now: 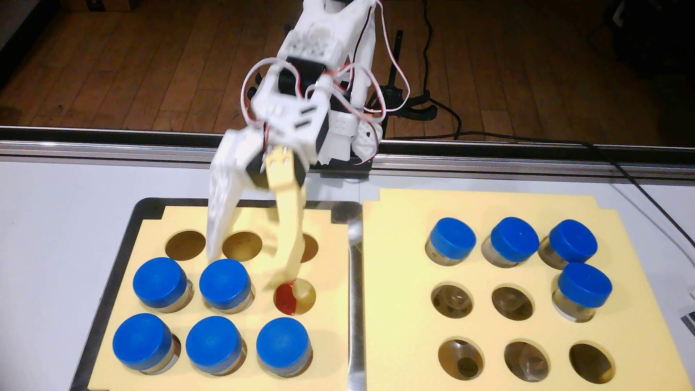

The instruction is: Move the test tubes

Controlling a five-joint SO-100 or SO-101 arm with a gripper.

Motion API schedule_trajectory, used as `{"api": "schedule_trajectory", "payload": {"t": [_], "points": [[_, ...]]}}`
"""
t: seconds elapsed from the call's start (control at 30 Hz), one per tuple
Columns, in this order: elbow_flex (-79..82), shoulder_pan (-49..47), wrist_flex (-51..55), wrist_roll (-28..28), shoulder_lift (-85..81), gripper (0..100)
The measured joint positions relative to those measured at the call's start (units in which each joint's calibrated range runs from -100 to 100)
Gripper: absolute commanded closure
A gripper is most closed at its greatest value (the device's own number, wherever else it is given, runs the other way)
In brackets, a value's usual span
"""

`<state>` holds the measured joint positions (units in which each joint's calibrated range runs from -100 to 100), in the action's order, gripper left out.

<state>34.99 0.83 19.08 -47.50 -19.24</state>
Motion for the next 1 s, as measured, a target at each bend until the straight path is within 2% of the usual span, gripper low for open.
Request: {"api": "schedule_trajectory", "payload": {"t": [0.17, 0.57, 0.87, 0.97, 1.0], "points": [[-2.81, 0.00, -1.64, -0.46, 4.49, 71], [-7.68, -0.26, -5.39, -0.97, 9.92, 88], [-13.40, 0.18, -5.11, -0.92, 9.58, 89], [-17.33, 0.26, 1.83, -0.92, 5.59, 89], [-19.77, 0.26, 9.06, -0.87, 2.12, 89]]}}
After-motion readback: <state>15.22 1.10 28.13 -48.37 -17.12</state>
